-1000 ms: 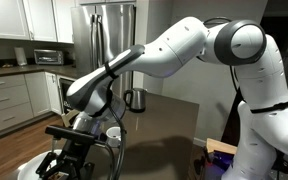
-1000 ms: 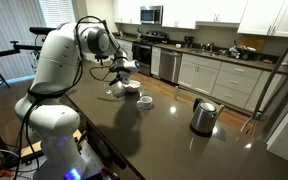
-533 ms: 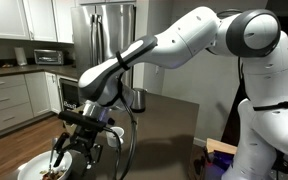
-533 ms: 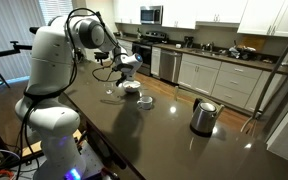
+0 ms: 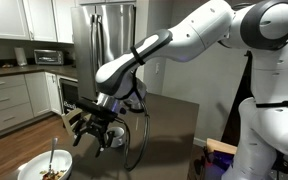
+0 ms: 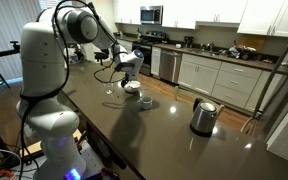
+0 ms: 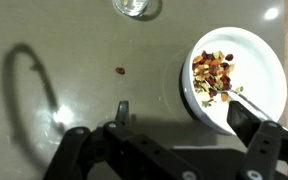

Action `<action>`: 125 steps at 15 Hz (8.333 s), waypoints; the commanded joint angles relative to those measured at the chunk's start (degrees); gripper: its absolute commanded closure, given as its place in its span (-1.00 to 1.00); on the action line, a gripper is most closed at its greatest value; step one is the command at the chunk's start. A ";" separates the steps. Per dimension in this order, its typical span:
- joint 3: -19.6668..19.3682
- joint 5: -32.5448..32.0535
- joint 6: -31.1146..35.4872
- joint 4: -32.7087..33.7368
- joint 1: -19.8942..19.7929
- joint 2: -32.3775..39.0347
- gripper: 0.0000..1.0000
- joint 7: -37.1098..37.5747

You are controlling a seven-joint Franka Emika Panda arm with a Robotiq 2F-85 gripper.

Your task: Pour the cereal in the glass into the bowl then pour the cereal in the mug into the bowl.

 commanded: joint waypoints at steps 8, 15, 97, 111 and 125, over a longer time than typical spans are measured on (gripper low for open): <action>1.05 10.87 1.93 -10.41 -7.57 -8.92 -1.00 -1.49; 1.31 23.08 4.07 -14.65 -8.22 -9.80 -1.00 -3.91; -4.18 22.15 36.71 -22.34 -6.83 -2.10 -1.00 23.79; -5.13 23.41 23.05 -17.10 -14.08 -4.58 -1.00 6.36; -5.93 32.64 0.75 -12.02 -18.35 3.36 -1.00 -9.63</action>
